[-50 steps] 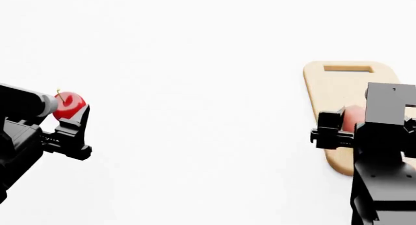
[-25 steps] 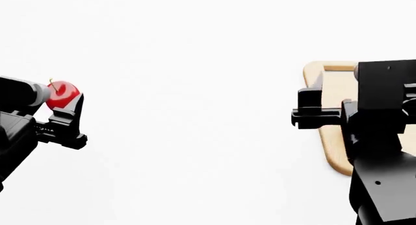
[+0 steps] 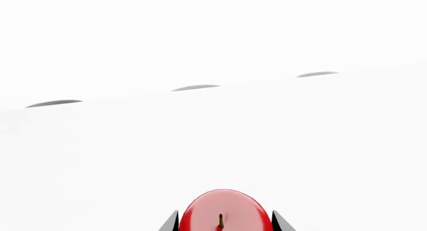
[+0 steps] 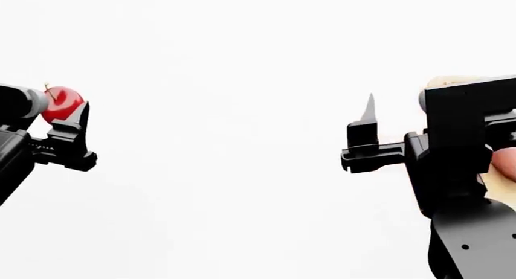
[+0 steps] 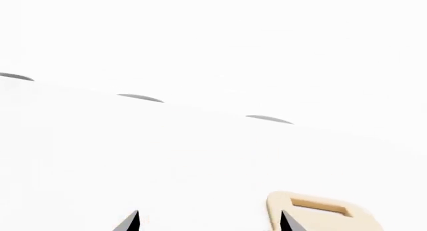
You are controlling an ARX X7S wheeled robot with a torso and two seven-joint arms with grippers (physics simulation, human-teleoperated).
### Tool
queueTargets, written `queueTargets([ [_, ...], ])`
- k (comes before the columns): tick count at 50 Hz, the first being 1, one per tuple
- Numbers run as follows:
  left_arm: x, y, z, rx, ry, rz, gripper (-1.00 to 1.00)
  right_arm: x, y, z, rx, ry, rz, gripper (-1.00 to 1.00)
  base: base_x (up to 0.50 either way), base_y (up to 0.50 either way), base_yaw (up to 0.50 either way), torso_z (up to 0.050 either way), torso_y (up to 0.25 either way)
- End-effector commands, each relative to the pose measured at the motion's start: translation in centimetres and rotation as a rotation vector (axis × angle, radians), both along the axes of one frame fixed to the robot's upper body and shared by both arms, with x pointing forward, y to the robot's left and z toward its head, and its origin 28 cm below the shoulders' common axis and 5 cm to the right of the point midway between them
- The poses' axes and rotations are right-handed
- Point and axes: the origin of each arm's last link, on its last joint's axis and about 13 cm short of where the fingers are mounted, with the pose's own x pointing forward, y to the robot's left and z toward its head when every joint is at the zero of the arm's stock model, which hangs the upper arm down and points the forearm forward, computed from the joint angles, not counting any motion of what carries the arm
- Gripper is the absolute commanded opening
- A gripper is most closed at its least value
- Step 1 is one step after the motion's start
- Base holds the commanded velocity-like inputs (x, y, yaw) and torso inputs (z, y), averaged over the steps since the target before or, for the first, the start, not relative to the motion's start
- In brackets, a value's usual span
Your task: Place the cherry and the sweet potato on separate cutting boards.
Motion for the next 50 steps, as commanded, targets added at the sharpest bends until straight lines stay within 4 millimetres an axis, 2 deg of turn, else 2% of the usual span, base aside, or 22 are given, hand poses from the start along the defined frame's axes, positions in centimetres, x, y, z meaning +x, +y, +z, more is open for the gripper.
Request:
queueTargets([
  [1, -0.2, 0.2, 0.0, -0.01, 0.006, 0.017, -1.0, -0.1, 0.3, 0.1, -0.005, -0.004, 0.026, 1.0, 0.0, 0.5, 0.0, 0.0, 0.0],
  [8, -0.4, 0.7, -0.4, -0.023, 0.013, 0.034, -1.0, -0.2, 0.3, 0.1, -0.003, -0.005, 0.03, 1.0, 0.0, 0.5, 0.0, 0.0, 0.0],
  [29, 0.3, 0.7, 0.9, 0.011, 0.046, 0.035, -1.0, 0.0, 0.3, -0.3, -0.003, 0.025, 0.048, 1.0, 0.0, 0.5, 0.0, 0.0, 0.0],
  [33, 0.4, 0.8, 0.9, 0.013, 0.048, 0.043, -1.0, 0.0, 0.4, -0.4, 0.005, 0.028, 0.052, 1.0, 0.0, 0.12, 0.0, 0.0, 0.0],
  [39, 0.9, 1.9, 0.9, 0.004, 0.053, 0.099, -1.0, -0.1, 0.5, -0.4, -0.005, 0.034, 0.06, 1.0, 0.0, 0.03, 0.0, 0.0, 0.0],
  [44, 1.9, 4.3, 1.3, -0.024, 0.05, 0.242, -1.0, 0.0, 0.7, -0.1, 0.008, 0.024, 0.058, 1.0, 0.0, 0.01, 0.0, 0.0, 0.0],
  [50, 1.0, 7.0, 2.2, -0.019, 0.036, 0.363, -1.0, 0.3, 0.8, 0.0, 0.016, 0.024, 0.06, 1.0, 0.0, 0.0, 0.0, 0.0, 0.0],
])
